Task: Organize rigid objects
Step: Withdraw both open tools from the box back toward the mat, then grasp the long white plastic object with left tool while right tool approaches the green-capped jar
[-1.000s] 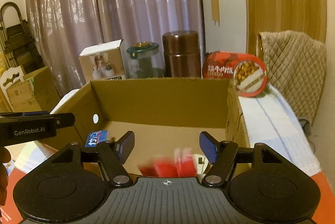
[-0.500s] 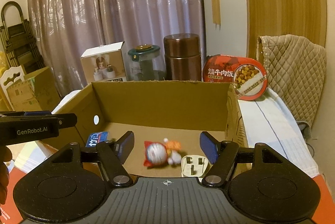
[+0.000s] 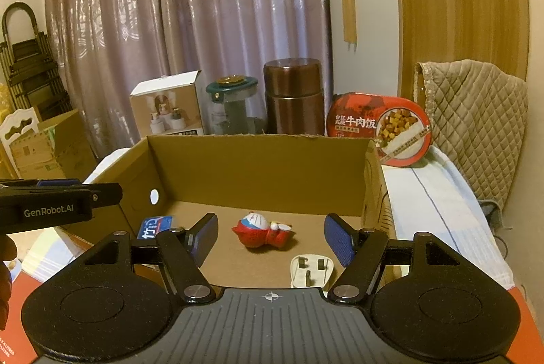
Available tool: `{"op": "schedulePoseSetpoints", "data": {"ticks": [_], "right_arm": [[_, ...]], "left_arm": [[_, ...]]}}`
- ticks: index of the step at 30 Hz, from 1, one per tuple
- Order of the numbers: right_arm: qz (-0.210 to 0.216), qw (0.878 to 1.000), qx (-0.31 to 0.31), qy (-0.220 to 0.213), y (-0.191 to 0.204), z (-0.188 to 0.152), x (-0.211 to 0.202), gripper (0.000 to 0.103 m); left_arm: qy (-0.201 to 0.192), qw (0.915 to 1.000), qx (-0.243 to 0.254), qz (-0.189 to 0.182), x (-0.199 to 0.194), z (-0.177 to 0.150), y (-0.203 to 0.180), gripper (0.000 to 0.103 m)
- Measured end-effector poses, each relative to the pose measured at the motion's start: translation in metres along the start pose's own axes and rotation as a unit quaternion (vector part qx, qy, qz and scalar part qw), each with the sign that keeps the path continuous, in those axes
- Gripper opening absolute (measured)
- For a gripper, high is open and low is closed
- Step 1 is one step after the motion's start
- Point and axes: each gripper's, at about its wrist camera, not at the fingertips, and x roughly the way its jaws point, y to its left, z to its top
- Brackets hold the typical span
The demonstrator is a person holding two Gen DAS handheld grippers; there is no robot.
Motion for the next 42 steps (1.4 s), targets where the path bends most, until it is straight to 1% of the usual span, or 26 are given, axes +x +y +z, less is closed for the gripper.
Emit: {"op": "schedulePoseSetpoints", "data": {"ticks": [2, 5, 6, 10, 13, 16, 18, 20, 22, 24, 27, 32, 34, 37, 41, 42], "right_arm": [[0.001, 1.0, -0.002, -0.002, 0.0, 0.001, -0.001, 0.066], [0.005, 1.0, 0.004, -0.019, -0.003, 0.002, -0.01, 0.066], [0.011, 0.999, 0.01, -0.029, -0.004, 0.003, -0.017, 0.066], [0.032, 0.997, 0.013, -0.076, -0.003, 0.005, -0.047, 0.066], [0.043, 0.995, 0.0, -0.091, -0.001, 0.002, -0.067, 0.066], [0.05, 0.995, 0.004, -0.091, -0.003, -0.011, -0.088, 0.066], [0.053, 0.995, 0.012, -0.081, -0.006, -0.023, -0.102, 0.067], [0.05, 0.996, 0.016, -0.071, -0.007, -0.035, -0.114, 0.072], [0.052, 0.996, 0.016, -0.065, -0.008, -0.046, -0.126, 0.079], [0.051, 0.997, 0.006, -0.054, -0.008, -0.057, -0.135, 0.081], [0.047, 0.998, -0.005, -0.035, -0.01, -0.078, -0.146, 0.082], [0.041, 0.999, 0.003, 0.013, -0.013, -0.12, -0.161, 0.082], [0.041, 0.999, 0.003, 0.03, -0.01, -0.135, -0.163, 0.082], [0.041, 0.998, 0.001, 0.051, -0.005, -0.151, -0.162, 0.082], [0.029, 0.997, -0.03, 0.058, 0.005, -0.161, -0.159, 0.082], [0.03, 0.997, -0.033, 0.059, 0.006, -0.162, -0.158, 0.082]], "left_arm": [[-0.003, 1.0, 0.0, 0.001, -0.003, 0.0, 0.0, 0.053], [-0.019, 0.9998, -0.007, 0.006, -0.014, 0.002, 0.002, 0.053], [-0.027, 0.9996, -0.009, 0.007, -0.021, 0.003, 0.003, 0.053], [-0.055, 0.9983, -0.009, 0.013, -0.05, 0.004, 0.003, 0.06], [-0.059, 0.9981, -0.008, 0.017, -0.073, -0.008, 0.004, 0.066], [-0.05, 0.9984, -0.007, 0.025, -0.092, -0.029, 0.007, 0.069], [-0.036, 0.9989, -0.011, 0.028, -0.102, -0.048, 0.009, 0.072], [-0.017, 0.9994, -0.015, 0.025, -0.111, -0.066, 0.009, 0.076], [0.0, 0.9997, -0.011, 0.021, -0.12, -0.086, 0.008, 0.079], [0.016, 0.9997, -0.011, 0.016, -0.13, -0.104, 0.006, 0.08], [0.027, 0.9996, -0.002, 0.005, -0.142, -0.127, -0.001, 0.082], [0.048, 0.9988, 0.007, -0.009, -0.156, -0.163, -0.011, 0.082], [0.057, 0.9982, 0.01, -0.014, -0.154, -0.172, -0.014, 0.082], [0.069, 0.9974, 0.015, -0.018, -0.143, -0.175, -0.021, 0.081], [0.09, 0.9952, -0.012, -0.036, -0.125, -0.176, -0.022, 0.079], [0.096, 0.9946, -0.015, -0.037, -0.121, -0.177, -0.023, 0.077]]}}
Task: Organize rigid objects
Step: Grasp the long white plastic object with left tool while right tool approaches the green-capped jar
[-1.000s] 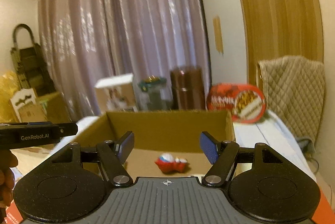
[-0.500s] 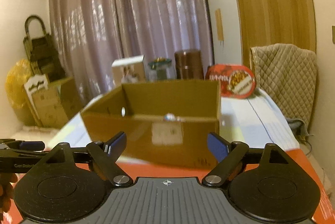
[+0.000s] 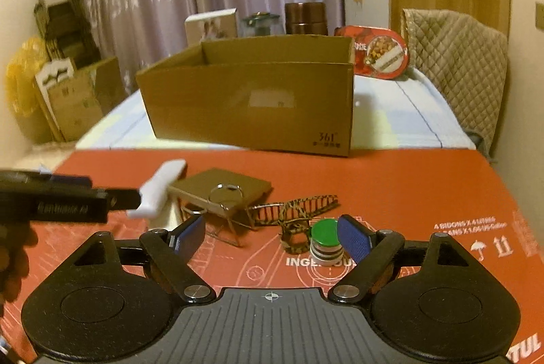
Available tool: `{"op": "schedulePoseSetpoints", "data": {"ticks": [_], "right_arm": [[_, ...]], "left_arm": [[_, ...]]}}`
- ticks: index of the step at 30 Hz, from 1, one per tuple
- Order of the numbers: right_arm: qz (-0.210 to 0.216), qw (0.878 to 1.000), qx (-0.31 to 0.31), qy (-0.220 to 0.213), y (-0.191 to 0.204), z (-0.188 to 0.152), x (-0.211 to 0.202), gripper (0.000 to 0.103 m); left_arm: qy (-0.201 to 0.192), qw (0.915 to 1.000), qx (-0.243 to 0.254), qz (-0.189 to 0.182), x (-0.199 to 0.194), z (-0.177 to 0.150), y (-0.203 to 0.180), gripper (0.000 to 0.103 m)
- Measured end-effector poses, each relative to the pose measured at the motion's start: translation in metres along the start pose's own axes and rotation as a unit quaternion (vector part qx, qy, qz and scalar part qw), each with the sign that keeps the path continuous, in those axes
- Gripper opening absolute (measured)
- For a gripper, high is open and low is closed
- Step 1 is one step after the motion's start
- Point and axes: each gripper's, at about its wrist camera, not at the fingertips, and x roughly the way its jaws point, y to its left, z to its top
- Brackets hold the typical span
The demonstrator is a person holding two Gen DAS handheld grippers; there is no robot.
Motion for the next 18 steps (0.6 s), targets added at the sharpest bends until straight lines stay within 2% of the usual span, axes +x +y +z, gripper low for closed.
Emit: {"op": "schedulePoseSetpoints", "data": {"ticks": [11, 14, 18], "right_arm": [[0.007, 1.0, 0.006, 0.017, 0.0, -0.001, 0.012, 0.082], [0.009, 1.0, 0.009, 0.018, -0.001, -0.001, 0.013, 0.082], [0.006, 1.0, 0.02, 0.023, -0.005, -0.001, 0.014, 0.082]], "left_arm": [[0.012, 0.9998, 0.015, 0.004, 0.027, 0.01, -0.003, 0.07], [0.019, 0.9995, 0.025, 0.005, 0.032, 0.011, -0.002, 0.064], [0.031, 0.9991, 0.027, -0.002, 0.036, 0.01, -0.001, 0.05]]}}
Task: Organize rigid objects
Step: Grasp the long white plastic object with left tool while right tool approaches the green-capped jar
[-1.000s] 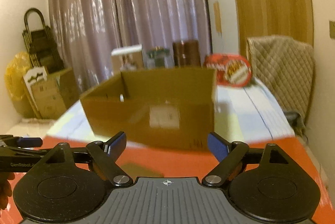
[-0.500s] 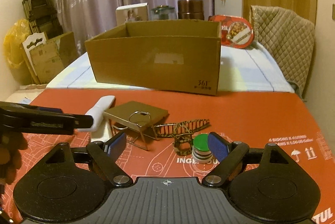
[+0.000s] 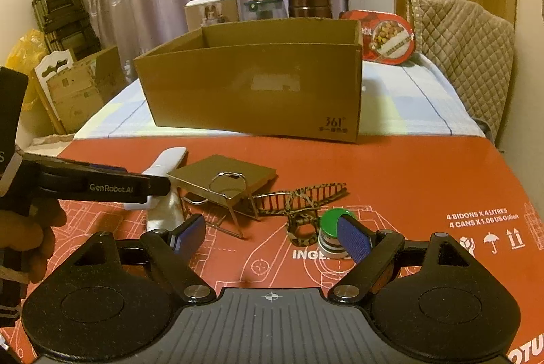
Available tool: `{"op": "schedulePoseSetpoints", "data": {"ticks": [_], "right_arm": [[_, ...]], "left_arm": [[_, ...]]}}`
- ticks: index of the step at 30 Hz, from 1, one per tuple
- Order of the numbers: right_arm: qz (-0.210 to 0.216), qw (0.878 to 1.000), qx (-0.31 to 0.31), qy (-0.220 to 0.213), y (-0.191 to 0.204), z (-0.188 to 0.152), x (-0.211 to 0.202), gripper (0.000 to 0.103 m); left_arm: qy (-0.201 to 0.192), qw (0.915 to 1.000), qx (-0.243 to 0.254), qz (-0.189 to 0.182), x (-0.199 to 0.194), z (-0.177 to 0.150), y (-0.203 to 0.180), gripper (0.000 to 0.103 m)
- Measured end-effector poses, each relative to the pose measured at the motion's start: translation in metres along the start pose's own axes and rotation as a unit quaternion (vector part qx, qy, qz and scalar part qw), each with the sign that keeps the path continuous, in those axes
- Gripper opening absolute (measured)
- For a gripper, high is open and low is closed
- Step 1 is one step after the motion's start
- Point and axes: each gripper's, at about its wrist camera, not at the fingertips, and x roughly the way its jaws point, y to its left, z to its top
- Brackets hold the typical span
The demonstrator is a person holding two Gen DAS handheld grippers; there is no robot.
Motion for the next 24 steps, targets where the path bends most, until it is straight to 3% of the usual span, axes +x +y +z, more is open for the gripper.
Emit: {"op": "schedulePoseSetpoints", "data": {"ticks": [3, 7, 11, 17, 24], "right_arm": [[-0.001, 1.0, 0.004, 0.002, -0.002, 0.001, -0.001, 0.082], [0.0, 1.0, 0.01, -0.004, -0.004, 0.001, -0.004, 0.082], [0.0, 1.0, 0.012, -0.005, -0.004, 0.002, -0.006, 0.082], [-0.007, 1.0, 0.014, -0.008, -0.005, 0.003, -0.008, 0.082], [-0.01, 1.0, 0.016, -0.007, -0.006, 0.003, -0.008, 0.082]], "left_arm": [[0.014, 0.9998, 0.013, 0.0, 0.002, -0.003, -0.002, 0.039], [0.023, 0.9997, 0.01, 0.007, -0.003, -0.009, -0.002, 0.035], [0.028, 0.9996, 0.005, 0.004, -0.02, -0.021, -0.005, 0.034], [0.014, 0.9992, 0.036, 0.01, -0.049, -0.042, -0.017, 0.034], [0.017, 0.9985, 0.05, -0.01, -0.061, -0.055, -0.03, 0.034]]}}
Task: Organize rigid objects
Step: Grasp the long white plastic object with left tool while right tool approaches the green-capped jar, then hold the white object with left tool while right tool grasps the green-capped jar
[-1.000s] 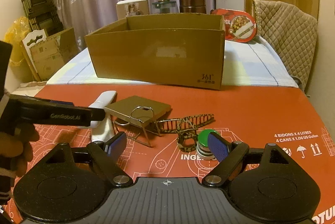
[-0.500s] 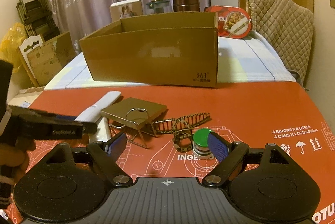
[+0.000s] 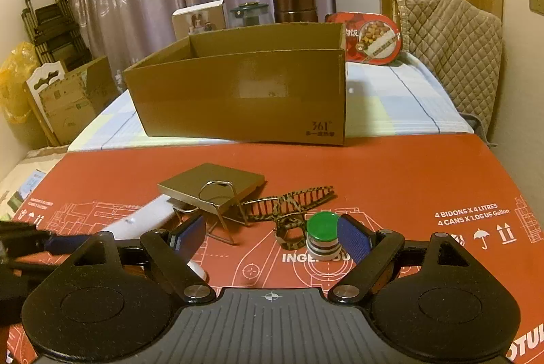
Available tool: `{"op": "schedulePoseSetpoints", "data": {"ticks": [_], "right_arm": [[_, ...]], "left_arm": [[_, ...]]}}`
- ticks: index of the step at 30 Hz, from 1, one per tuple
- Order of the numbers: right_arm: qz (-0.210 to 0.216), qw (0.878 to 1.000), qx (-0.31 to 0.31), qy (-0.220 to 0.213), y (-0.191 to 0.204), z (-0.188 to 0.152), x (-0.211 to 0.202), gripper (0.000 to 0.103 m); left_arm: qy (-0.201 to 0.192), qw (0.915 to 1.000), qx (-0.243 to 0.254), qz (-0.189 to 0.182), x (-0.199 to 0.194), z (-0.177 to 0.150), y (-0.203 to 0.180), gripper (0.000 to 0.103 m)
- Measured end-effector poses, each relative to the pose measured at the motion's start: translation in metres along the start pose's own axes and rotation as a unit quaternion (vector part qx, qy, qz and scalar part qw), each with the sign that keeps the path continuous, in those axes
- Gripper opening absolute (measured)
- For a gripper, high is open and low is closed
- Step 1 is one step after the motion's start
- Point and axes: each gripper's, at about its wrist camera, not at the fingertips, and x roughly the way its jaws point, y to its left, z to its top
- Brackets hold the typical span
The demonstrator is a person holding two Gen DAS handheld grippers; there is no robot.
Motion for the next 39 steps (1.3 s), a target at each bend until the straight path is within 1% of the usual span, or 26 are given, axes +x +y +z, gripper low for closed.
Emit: {"op": "schedulePoseSetpoints", "data": {"ticks": [4, 5, 6, 7, 14, 16, 24, 29, 34, 39], "right_arm": [[-0.006, 1.0, 0.005, 0.0, -0.002, 0.0, 0.001, 0.082], [-0.006, 1.0, 0.006, 0.0, -0.003, 0.0, 0.001, 0.082], [-0.007, 1.0, 0.007, 0.001, -0.004, 0.0, 0.001, 0.082], [-0.007, 1.0, 0.008, 0.001, -0.005, 0.0, 0.001, 0.082], [-0.007, 1.0, 0.011, 0.001, -0.006, 0.0, 0.0, 0.082], [-0.007, 1.0, 0.011, 0.002, -0.007, 0.0, 0.0, 0.082], [-0.004, 1.0, 0.017, 0.002, -0.007, 0.001, -0.001, 0.082], [-0.005, 1.0, 0.016, 0.002, -0.006, 0.0, -0.002, 0.082], [-0.006, 1.0, 0.016, 0.003, -0.005, 0.0, -0.001, 0.082], [-0.006, 1.0, 0.015, 0.003, -0.004, -0.001, 0.0, 0.082]], "left_arm": [[0.016, 0.9998, -0.001, -0.008, 0.007, -0.005, -0.002, 0.036], [0.017, 0.9998, -0.002, -0.008, 0.008, -0.006, -0.002, 0.037], [0.019, 0.9998, -0.003, -0.008, 0.009, -0.006, -0.002, 0.042], [0.02, 0.9997, -0.004, -0.008, 0.01, -0.006, -0.002, 0.044], [0.026, 0.9996, 0.0, -0.008, 0.021, 0.0, -0.005, 0.043], [0.028, 0.9996, 0.002, -0.004, 0.021, 0.001, -0.006, 0.036], [0.037, 0.9992, 0.013, -0.01, 0.009, -0.01, -0.008, 0.036], [0.037, 0.9992, -0.003, -0.018, 0.007, -0.009, -0.008, 0.037], [0.042, 0.9978, -0.044, -0.026, 0.015, -0.001, -0.001, 0.037], [0.047, 0.9984, -0.027, -0.014, 0.018, -0.003, -0.006, 0.036]]}}
